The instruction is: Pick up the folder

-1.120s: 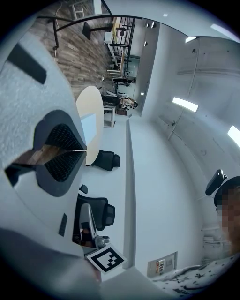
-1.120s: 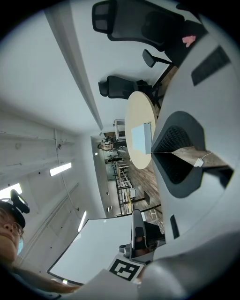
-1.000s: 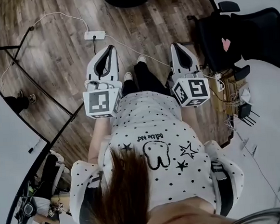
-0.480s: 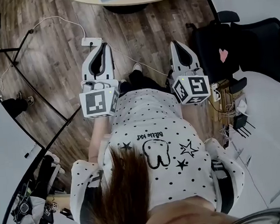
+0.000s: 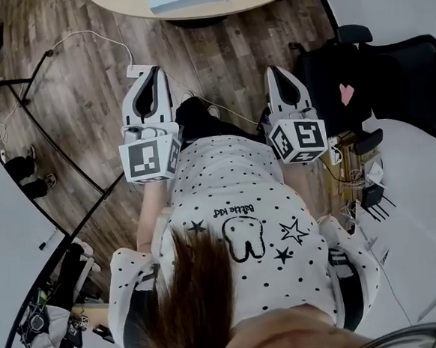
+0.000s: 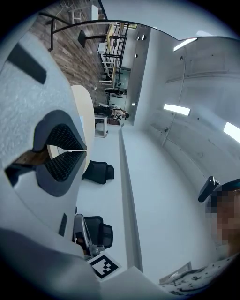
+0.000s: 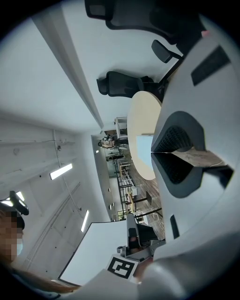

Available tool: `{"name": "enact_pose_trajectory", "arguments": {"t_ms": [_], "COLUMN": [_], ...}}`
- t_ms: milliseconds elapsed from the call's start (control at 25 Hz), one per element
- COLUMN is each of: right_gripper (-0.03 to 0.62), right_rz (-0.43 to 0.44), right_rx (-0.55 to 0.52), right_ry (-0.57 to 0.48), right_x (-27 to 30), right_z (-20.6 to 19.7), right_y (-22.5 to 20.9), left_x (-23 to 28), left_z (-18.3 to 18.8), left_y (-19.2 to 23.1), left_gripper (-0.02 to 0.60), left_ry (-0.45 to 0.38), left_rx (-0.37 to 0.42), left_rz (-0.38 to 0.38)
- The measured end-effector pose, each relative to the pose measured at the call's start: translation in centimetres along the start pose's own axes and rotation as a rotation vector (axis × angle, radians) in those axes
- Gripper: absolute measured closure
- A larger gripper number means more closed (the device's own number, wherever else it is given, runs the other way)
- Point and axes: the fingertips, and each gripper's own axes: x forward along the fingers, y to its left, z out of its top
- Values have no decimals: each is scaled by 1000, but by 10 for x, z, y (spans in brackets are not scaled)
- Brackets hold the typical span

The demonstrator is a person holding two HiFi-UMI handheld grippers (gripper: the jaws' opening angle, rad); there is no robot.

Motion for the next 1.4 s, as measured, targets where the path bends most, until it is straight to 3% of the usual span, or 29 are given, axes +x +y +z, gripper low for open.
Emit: {"name": "enact_pose_trajectory", "arguments": {"t_ms": [360, 920, 1400], "right_gripper": [586, 586, 586], "right_rz": [-6, -19, -26], "right_rx": [4, -9, -16], "right_ry": [3, -4, 36], "right_x": [53, 172, 222], "right_z": [16, 65, 70], "right_y": [5, 51, 72], "left_x": [49, 126, 149], "left_z": [4, 28, 16], "left_y": [28, 130, 181], "left_gripper": [561, 561, 561], "left_ry": [8, 5, 35], "left_rx": [-8, -12, -50], "left_rz": [-30, -80, -73]}}
